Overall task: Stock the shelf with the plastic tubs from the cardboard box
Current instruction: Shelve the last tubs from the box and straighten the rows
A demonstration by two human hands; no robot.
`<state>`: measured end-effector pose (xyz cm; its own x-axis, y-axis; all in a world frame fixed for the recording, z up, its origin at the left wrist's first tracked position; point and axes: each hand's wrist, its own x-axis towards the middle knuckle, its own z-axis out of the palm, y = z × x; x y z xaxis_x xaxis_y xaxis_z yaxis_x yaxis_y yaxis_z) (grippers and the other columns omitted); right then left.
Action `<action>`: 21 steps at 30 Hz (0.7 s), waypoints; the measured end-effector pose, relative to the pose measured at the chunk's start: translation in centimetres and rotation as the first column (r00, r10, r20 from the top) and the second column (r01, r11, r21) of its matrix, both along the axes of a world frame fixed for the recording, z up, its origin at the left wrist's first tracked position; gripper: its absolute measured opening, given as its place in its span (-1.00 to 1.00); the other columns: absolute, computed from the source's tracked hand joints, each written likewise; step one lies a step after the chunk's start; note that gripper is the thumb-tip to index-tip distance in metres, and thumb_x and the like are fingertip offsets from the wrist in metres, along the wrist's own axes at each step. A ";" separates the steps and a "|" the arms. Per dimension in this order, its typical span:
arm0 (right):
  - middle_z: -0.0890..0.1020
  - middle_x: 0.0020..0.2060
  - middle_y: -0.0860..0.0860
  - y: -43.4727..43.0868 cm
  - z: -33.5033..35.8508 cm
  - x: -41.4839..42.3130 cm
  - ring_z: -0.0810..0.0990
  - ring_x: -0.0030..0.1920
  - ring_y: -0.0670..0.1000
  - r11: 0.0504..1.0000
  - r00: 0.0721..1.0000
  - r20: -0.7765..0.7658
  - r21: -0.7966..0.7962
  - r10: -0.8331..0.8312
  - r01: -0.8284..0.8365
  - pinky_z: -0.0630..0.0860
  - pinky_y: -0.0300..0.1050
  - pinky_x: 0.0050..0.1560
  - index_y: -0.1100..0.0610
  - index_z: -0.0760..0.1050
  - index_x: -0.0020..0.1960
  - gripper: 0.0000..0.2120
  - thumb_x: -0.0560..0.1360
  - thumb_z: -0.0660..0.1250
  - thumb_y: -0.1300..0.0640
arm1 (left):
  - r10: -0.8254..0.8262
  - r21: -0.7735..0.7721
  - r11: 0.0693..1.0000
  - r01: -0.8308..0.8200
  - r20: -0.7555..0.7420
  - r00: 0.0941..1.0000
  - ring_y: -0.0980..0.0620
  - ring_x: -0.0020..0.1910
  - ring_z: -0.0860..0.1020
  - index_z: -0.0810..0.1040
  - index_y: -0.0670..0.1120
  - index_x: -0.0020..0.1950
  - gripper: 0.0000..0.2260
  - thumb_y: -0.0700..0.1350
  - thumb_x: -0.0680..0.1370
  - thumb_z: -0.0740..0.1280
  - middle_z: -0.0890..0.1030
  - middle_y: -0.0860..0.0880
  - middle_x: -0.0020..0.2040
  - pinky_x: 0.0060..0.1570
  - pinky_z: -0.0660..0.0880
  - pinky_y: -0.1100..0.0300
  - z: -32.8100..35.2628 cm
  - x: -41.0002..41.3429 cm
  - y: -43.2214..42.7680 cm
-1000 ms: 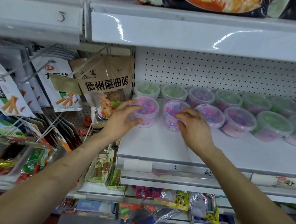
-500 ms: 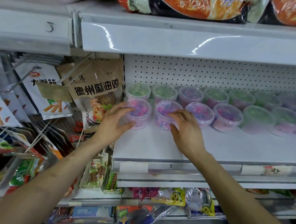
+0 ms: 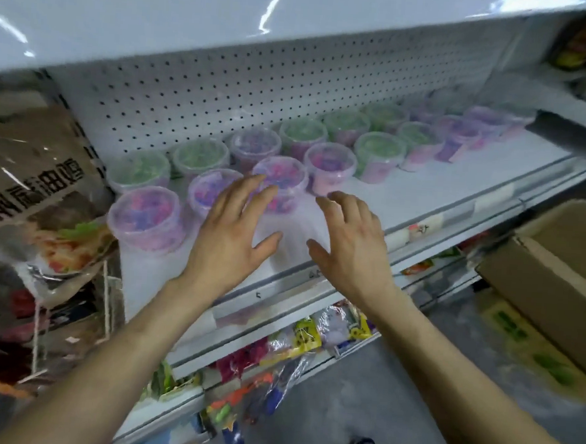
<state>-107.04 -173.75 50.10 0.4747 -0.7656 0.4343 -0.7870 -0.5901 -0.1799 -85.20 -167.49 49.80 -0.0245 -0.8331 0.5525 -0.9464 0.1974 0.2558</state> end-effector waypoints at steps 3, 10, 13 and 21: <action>0.43 0.47 0.10 -0.9 0.5 -5.1 0.38 0.47 0.21 0.994 0.993 0.050 0.017 -0.105 0.105 0.44 0.20 0.36 0.10 0.35 0.53 -0.25 0.43 0.48 -0.13 | -0.045 0.040 0.998 0.043 0.051 0.998 -0.15 0.57 0.28 0.22 -0.09 0.64 -0.21 0.12 0.52 0.46 0.29 -0.11 0.61 0.51 0.32 -0.08 0.2 -5.7 -2.8; 0.39 0.50 0.10 -4.0 0.4 -20.2 0.38 0.48 0.23 0.943 0.942 0.044 0.033 -0.333 0.332 0.41 0.23 0.37 0.05 0.30 0.56 -0.19 0.41 0.48 -0.17 | -0.195 0.124 0.976 0.178 0.149 0.969 -0.24 0.51 0.34 0.24 -0.08 0.63 -0.22 0.13 0.51 0.45 0.25 -0.16 0.61 0.40 0.42 -0.17 -0.1 -21.2 -10.4; 0.40 0.50 0.10 -4.9 -0.1 -27.3 0.37 0.49 0.22 0.901 0.902 0.006 0.037 -0.432 0.432 0.39 0.20 0.39 0.05 0.29 0.58 -0.15 0.39 0.49 -0.19 | -0.262 0.144 0.961 0.238 0.187 0.947 -0.23 0.51 0.34 0.24 -0.04 0.63 -0.23 0.13 0.49 0.44 0.22 -0.14 0.63 0.34 0.46 -0.18 -0.2 -28.2 -13.1; 0.44 0.45 0.11 -4.5 -2.8 -43.5 0.40 0.44 0.22 0.735 0.743 -0.078 0.108 -0.665 0.669 0.40 0.20 0.32 0.02 0.34 0.51 -0.20 0.36 0.46 -0.22 | -0.423 0.258 0.896 0.362 0.244 0.873 -0.28 0.59 0.21 0.36 -0.04 0.53 -0.30 0.15 0.46 0.48 0.30 -0.15 0.57 0.42 0.37 -0.27 -1.9 -44.7 -17.7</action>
<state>-150.50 -178.27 47.25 -0.1663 -0.9359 0.3106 -0.9769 0.1134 -0.1812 -129.93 -185.24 47.88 -0.5040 -0.8117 0.2953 -0.8383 0.5420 0.0590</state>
